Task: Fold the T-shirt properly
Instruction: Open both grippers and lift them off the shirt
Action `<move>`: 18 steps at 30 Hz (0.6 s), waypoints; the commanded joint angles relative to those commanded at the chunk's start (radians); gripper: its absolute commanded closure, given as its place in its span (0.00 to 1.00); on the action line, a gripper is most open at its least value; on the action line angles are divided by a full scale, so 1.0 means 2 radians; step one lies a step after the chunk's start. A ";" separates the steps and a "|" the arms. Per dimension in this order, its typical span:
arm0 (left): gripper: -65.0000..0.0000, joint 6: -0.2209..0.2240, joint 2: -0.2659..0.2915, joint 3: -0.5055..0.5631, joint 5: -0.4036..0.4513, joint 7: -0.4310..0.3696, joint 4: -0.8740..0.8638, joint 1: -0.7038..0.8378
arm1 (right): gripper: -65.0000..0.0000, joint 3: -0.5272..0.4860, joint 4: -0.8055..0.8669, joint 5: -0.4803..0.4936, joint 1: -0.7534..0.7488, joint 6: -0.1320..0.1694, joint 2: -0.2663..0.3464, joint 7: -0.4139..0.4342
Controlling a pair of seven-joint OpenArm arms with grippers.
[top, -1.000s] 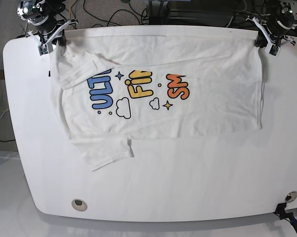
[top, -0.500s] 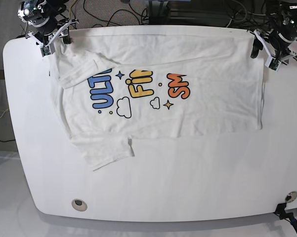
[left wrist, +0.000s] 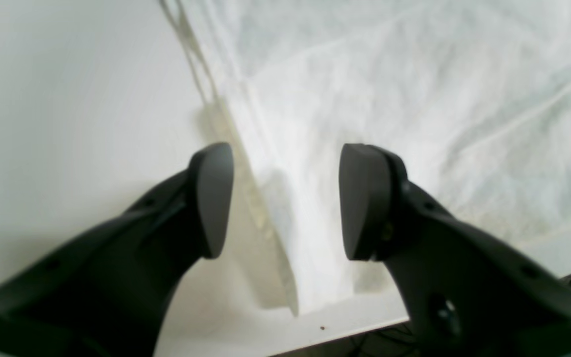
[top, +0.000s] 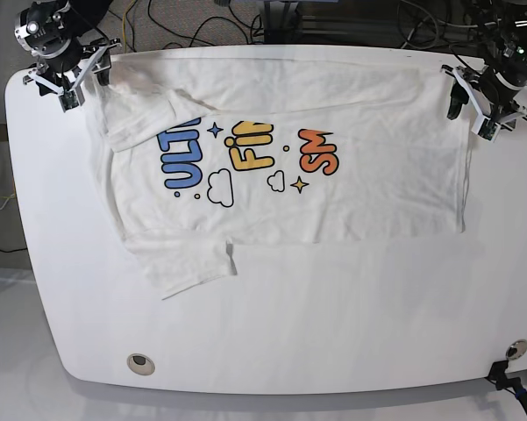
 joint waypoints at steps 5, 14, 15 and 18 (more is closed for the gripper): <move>0.51 0.000 0.001 0.002 0.000 -0.001 -0.001 0.000 | 0.56 0.039 -0.002 0.132 0.017 0.000 0.001 0.000; 0.51 0.000 0.001 0.002 -0.001 -0.002 -0.002 -0.001 | 1.00 0.050 -0.041 0.191 0.006 0.000 -0.001 -0.056; 0.51 0.000 0.001 0.004 -0.001 -0.002 -0.002 -0.001 | 1.00 0.044 -0.054 0.190 0.007 0.000 -0.007 -0.057; 0.51 0.000 0.001 0.013 0.000 -0.002 -0.002 -0.001 | 1.00 0.043 -0.080 0.186 0.018 0.000 -0.011 -0.057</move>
